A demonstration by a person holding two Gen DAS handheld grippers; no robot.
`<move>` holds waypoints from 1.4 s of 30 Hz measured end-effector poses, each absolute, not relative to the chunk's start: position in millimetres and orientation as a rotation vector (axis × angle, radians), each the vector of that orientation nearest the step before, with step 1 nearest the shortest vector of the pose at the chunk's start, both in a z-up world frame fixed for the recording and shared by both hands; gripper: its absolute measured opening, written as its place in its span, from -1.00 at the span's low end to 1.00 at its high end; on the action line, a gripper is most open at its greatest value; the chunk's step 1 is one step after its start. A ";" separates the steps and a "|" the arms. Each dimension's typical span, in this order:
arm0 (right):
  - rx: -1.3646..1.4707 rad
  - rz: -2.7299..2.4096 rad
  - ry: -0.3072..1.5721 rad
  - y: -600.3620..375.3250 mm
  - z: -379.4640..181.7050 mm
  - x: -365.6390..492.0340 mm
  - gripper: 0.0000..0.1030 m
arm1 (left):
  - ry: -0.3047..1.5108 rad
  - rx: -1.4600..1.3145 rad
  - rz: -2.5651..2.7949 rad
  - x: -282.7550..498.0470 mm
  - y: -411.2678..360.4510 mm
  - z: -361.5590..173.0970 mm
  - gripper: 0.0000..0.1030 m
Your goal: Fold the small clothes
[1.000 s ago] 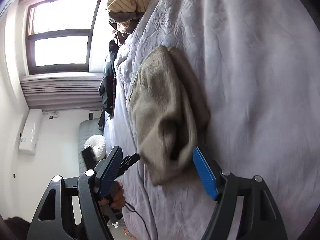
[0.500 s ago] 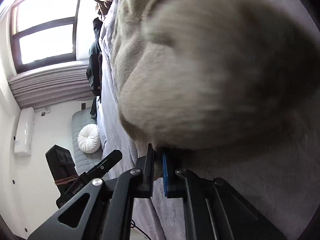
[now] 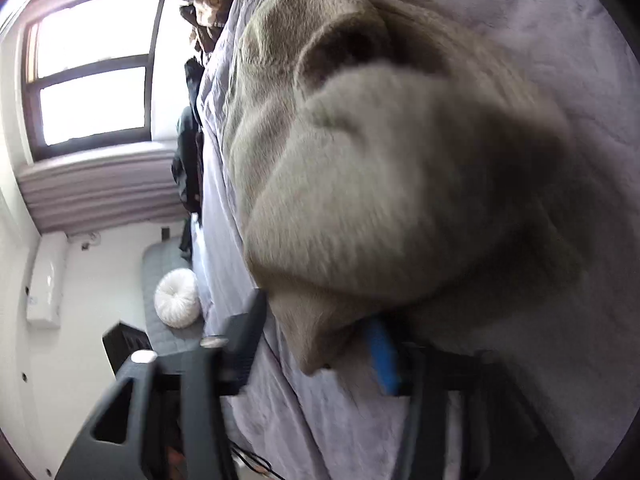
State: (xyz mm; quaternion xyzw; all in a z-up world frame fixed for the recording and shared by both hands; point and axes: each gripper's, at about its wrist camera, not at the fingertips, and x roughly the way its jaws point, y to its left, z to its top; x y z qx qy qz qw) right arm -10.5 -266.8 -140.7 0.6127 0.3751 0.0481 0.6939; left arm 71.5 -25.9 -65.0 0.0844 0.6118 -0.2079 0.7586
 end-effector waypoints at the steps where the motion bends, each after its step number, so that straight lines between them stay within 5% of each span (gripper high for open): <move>1: 1.376 0.100 0.827 -266.1 -139.2 -8.7 -0.85 | 1.324 0.183 -0.463 71.8 -28.7 -62.3 1.00; 11: 1.376 0.068 0.956 -220.2 -162.8 -32.4 -0.85 | 1.376 0.327 -0.484 65.0 -86.8 -117.9 1.00; 22: 0.922 0.086 0.993 -252.3 -53.0 -23.2 -0.78 | 1.371 0.337 -0.484 63.5 -92.5 -117.0 1.00; 27: 0.768 -0.057 1.126 -282.3 -89.9 17.7 -0.79 | 1.375 0.331 -0.478 60.3 -90.9 -118.6 1.00; 31: 0.811 -0.073 1.146 -306.3 -121.4 -2.3 -0.98 | 1.378 0.333 -0.488 60.4 -93.8 -122.8 1.00; 42: 0.826 -0.051 1.153 -305.5 -108.3 -12.7 -0.90 | 1.383 0.339 -0.481 63.1 -98.8 -126.2 1.00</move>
